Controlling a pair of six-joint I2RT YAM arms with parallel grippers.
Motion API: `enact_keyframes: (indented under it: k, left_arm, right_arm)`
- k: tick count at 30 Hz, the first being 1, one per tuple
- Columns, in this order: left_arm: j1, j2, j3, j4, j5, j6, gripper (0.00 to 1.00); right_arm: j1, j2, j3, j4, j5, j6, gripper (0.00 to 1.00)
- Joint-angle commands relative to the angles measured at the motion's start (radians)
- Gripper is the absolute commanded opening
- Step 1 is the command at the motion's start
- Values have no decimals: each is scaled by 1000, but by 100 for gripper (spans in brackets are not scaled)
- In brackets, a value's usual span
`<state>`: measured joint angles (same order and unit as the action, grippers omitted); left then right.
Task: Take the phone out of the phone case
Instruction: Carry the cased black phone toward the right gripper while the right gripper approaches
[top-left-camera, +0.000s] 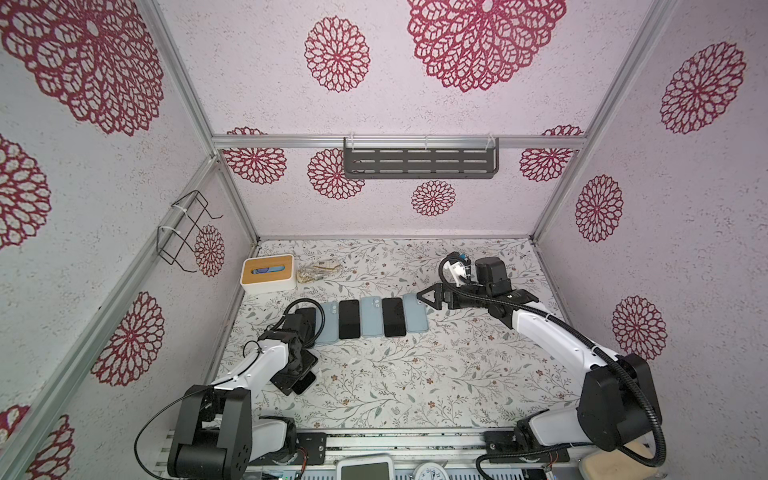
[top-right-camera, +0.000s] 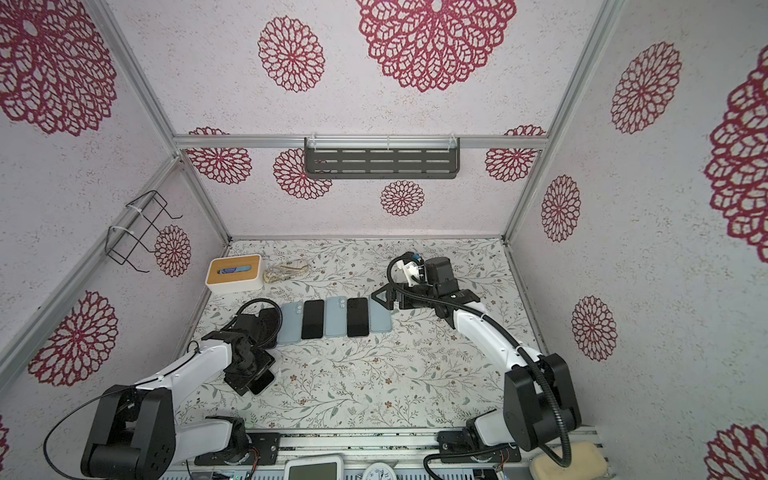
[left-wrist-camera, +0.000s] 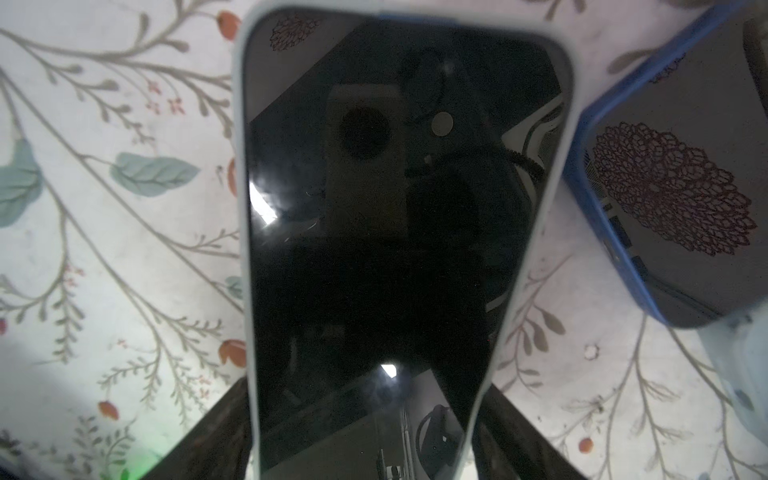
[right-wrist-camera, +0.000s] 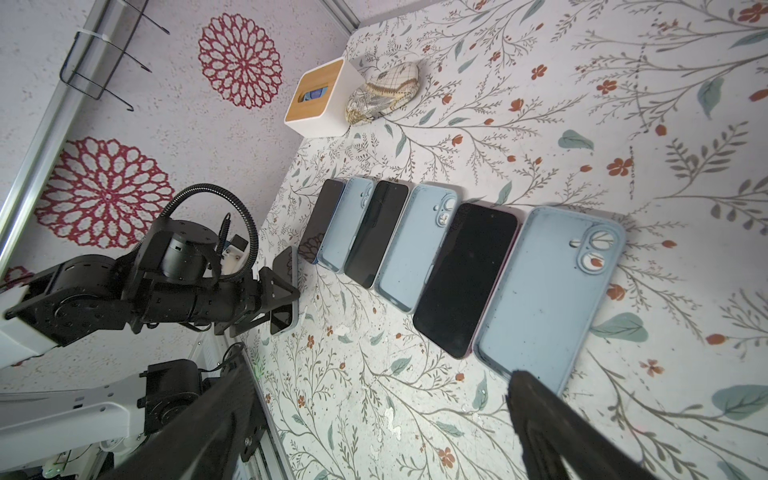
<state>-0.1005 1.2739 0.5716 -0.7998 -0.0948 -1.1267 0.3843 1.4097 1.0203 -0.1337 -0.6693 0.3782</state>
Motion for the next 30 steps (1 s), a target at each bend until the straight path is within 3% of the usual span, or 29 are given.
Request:
enact_keyframes:
  k: [1, 6, 12, 20, 30]
  left_arm:
    - [-5, 10, -68, 68, 88, -25, 72]
    - [-10, -9, -104, 103, 120, -45, 69]
    - [-18, -163, -124, 47, 139, -80, 67]
    - [-63, -349, -167, 15, 190, -135, 62]
    - [-200, -405, -71, 0, 188, -194, 59]
  right_arm:
    - [-5, -28, -8, 25, -24, 14, 99]
    - [-3, -18, -9, 27, -29, 25, 99]
    - [20, -2, -41, 74, -49, 77, 99]
    - [216, 98, -118, 260, -42, 219, 98]
    - [414, 241, -85, 404, -8, 310, 91]
